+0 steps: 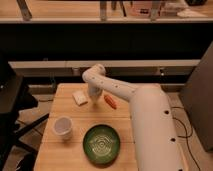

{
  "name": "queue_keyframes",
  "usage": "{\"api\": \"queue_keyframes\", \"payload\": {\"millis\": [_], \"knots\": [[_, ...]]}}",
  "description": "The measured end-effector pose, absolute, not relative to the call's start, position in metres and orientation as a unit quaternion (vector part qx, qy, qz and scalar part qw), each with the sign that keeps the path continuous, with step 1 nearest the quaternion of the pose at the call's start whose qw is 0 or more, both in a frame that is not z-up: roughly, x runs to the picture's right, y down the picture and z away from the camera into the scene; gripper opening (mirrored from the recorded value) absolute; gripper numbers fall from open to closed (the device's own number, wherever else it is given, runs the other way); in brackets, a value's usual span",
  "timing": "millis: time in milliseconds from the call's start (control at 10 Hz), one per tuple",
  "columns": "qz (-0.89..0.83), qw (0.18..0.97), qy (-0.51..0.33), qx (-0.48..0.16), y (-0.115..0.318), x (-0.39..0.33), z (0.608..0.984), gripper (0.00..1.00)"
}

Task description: Drag the pepper across the table

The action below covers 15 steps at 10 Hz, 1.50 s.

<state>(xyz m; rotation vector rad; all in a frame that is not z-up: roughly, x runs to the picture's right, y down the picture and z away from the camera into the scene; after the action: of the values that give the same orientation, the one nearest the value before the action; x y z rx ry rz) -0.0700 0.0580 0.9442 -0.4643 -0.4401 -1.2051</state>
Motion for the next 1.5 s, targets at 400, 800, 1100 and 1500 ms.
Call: {"api": "queue_keyframes", "payload": {"millis": [400,800,1100,1500], "knots": [[-0.583,0.762,-0.208,-0.19,0.05,-0.063,0.924,0.66],[-0.598,0.755,-0.187,-0.194,0.049,-0.026,0.92,0.8],[-0.593,0.759,-0.166,-0.212,0.049,0.011,0.917,0.8],[-0.604,0.74,-0.173,-0.24,0.056,0.02,0.933,0.8]]}}
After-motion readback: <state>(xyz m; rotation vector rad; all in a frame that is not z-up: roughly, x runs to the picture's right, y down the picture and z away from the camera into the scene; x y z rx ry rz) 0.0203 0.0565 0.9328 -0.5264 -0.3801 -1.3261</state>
